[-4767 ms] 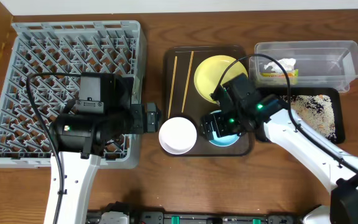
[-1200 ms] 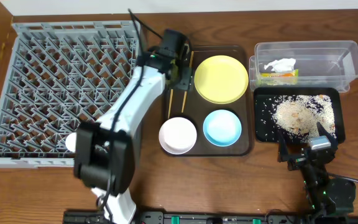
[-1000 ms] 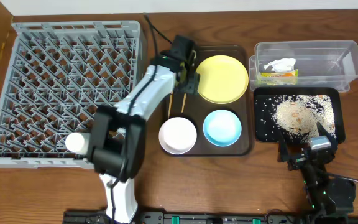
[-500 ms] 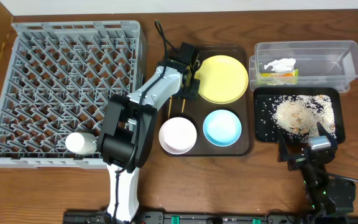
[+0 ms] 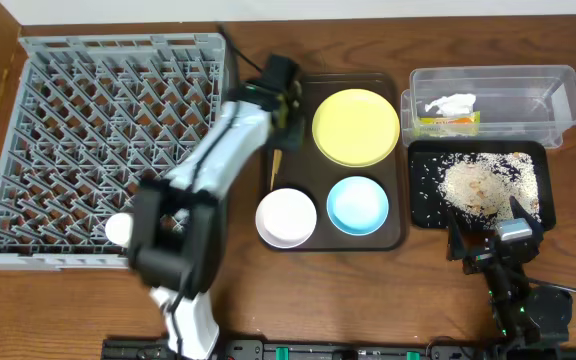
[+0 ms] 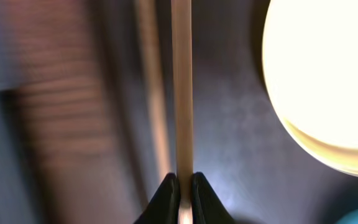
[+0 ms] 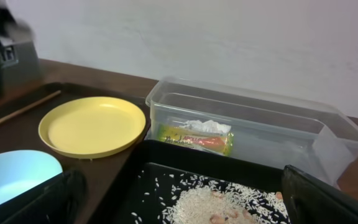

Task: Sort waste into correct bins and load items into the dishwasher
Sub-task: 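Grasp one chopstick with the left gripper and place it in the rack, then grasp the second chopstick with the left gripper and place it in the rack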

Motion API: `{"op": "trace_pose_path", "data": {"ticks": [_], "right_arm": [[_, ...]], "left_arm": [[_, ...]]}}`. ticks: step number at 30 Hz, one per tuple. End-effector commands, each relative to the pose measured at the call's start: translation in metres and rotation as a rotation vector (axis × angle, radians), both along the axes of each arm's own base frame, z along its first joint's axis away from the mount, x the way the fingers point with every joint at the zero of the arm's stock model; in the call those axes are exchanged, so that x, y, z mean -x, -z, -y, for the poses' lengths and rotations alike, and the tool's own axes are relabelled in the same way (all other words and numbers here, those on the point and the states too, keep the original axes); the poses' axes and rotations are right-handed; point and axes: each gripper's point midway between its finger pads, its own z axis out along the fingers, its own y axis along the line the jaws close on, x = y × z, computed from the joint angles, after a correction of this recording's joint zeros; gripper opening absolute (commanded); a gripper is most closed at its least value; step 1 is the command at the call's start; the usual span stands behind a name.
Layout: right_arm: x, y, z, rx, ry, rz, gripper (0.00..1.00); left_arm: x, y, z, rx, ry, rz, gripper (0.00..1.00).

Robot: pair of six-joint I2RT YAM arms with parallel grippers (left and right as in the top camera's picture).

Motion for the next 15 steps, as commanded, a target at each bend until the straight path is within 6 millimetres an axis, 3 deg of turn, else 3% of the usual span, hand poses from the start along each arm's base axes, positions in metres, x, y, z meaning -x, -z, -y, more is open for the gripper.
{"op": "trace_pose_path", "data": {"ticks": [1,4,6,10,15], "right_arm": [[0.000,0.000,0.004,-0.011,0.017,-0.002,0.99],[0.000,0.000,0.004,-0.011,0.017,-0.002,0.99],[0.000,0.000,0.004,-0.011,0.017,-0.002,0.99],[0.000,0.000,0.004,-0.011,0.017,-0.002,0.99],[0.000,0.000,0.004,-0.011,0.017,-0.002,0.99]], "left_arm": [[0.004,-0.059,-0.035,-0.003,-0.059,0.100,0.08],[0.014,-0.070,-0.088,-0.158,-0.139,0.097,0.08],[0.017,-0.066,-0.118,-0.252,-0.174,0.074,0.08],[0.017,-0.042,-0.140,-0.267,-0.178,0.019,0.08],[0.016,-0.014,-0.142,-0.296,-0.145,-0.054,0.10]]}}
